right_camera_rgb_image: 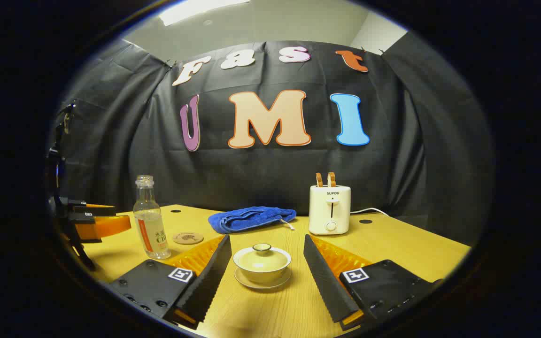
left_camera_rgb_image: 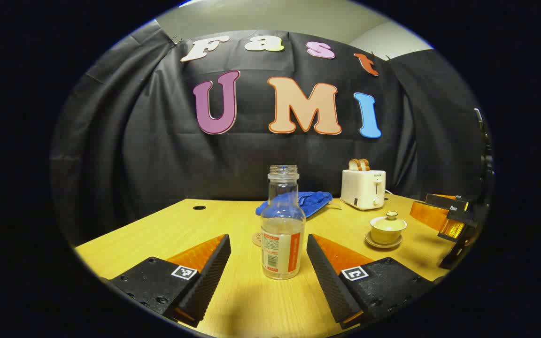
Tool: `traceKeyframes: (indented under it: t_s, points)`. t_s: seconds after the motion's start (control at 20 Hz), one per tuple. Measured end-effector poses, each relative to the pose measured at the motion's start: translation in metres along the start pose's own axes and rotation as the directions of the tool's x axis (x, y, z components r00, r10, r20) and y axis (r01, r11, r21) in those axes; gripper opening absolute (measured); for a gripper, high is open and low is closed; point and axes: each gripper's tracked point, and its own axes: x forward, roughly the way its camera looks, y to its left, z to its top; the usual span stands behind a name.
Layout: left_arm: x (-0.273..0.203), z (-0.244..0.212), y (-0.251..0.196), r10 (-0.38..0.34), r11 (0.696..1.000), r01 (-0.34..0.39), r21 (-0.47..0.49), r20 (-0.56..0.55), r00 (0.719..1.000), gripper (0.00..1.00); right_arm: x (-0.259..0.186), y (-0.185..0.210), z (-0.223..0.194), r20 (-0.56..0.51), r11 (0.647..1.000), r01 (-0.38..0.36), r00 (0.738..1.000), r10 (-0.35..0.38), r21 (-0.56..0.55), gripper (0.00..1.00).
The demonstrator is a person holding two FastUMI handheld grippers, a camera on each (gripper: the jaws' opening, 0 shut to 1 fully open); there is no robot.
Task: Open the teacup lid with one hand, grasp the water bottle and pour water into the teacup with the other hand; after pouring, place the water bottle on the coaster and then close the teacup lid.
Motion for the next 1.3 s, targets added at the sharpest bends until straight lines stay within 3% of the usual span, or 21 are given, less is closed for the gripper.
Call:
traceKeyframes:
  t_s: [0.1, 0.2, 0.85, 1.05, 1.1, 1.3]
  points:
    - [0.002, -0.003, 0.002, 0.002, 1.000, -0.002, -0.002, -0.001, 1.000, 0.95, 0.005, 0.002, -0.007, -0.026, 1.000, 0.000, 1.000, 0.000, -0.003, 1.00]
    - [0.004, -0.009, 0.002, -0.003, 1.000, 0.003, -0.006, -0.011, 1.000, 0.95, 0.006, -0.001, -0.008, -0.024, 1.000, 0.007, 1.000, -0.007, 0.016, 0.95]
    - [0.012, -0.003, -0.003, -0.012, 1.000, 0.011, 0.021, 0.044, 0.999, 0.95, 0.008, -0.007, -0.008, -0.026, 0.999, 0.037, 0.999, -0.036, 0.036, 0.98]
    - [0.010, -0.002, 0.005, 0.036, 0.999, -0.037, 0.020, 0.052, 0.998, 0.97, 0.007, -0.009, -0.008, -0.025, 0.998, 0.050, 0.998, -0.049, 0.035, 0.94]
    - [0.011, -0.003, 0.005, 0.038, 0.999, -0.039, 0.020, 0.048, 0.998, 0.95, 0.008, -0.010, -0.008, -0.027, 0.998, 0.052, 0.998, -0.051, 0.036, 0.98]
    - [0.011, -0.002, 0.005, 0.037, 0.999, -0.038, 0.020, 0.050, 0.998, 0.95, 0.011, -0.006, -0.009, -0.029, 0.998, 0.041, 0.999, -0.040, 0.037, 0.94]
